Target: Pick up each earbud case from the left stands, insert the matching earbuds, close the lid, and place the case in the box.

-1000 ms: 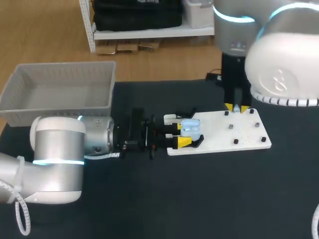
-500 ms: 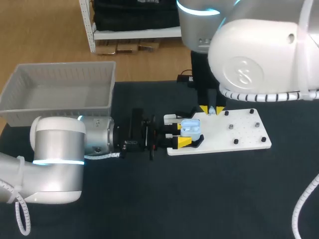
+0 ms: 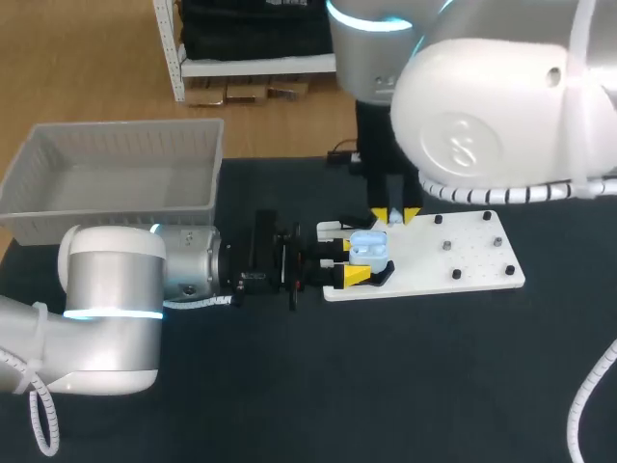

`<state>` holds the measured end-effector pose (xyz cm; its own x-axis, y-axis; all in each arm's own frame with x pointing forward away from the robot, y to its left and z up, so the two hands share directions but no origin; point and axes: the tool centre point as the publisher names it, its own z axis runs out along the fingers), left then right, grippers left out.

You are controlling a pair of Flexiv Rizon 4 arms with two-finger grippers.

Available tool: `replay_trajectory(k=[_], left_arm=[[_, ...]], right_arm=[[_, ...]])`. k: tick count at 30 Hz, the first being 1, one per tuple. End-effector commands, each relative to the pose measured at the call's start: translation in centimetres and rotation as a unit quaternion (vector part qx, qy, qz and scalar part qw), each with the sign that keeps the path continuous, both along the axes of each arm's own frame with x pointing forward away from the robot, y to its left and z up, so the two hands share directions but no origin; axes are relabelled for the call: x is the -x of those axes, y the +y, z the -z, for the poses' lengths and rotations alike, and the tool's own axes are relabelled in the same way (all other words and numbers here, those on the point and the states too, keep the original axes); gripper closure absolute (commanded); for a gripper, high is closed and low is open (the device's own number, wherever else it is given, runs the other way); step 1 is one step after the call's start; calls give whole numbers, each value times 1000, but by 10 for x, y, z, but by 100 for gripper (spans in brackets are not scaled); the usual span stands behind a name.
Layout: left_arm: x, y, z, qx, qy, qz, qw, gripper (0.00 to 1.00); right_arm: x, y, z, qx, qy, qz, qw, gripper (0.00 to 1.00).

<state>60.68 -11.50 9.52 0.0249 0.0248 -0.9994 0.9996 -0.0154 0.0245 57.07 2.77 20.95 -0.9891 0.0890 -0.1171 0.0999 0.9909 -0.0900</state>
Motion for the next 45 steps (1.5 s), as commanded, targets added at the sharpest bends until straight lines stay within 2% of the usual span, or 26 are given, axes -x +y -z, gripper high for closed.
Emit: replay_trajectory(k=[1, 13, 18, 38, 45], left_arm=[[1, 0, 0, 1, -1, -1, 1000, 100], [1, 0, 0, 1, -1, -1, 1000, 100], [1, 0, 0, 1, -1, -1, 1000, 100], [1, 0, 0, 1, -1, -1, 1000, 100], [1, 0, 0, 1, -1, -1, 1000, 100]], right_arm=[[0, 15, 5, 7, 17, -34, 999, 100], [-6, 42, 17, 25, 8, -119, 993, 100], [-15, 42, 25, 28, 17, -121, 992, 100], [-15, 42, 25, 28, 17, -121, 992, 100], [-20, 37, 32, 57, 4, -189, 980, 100]])
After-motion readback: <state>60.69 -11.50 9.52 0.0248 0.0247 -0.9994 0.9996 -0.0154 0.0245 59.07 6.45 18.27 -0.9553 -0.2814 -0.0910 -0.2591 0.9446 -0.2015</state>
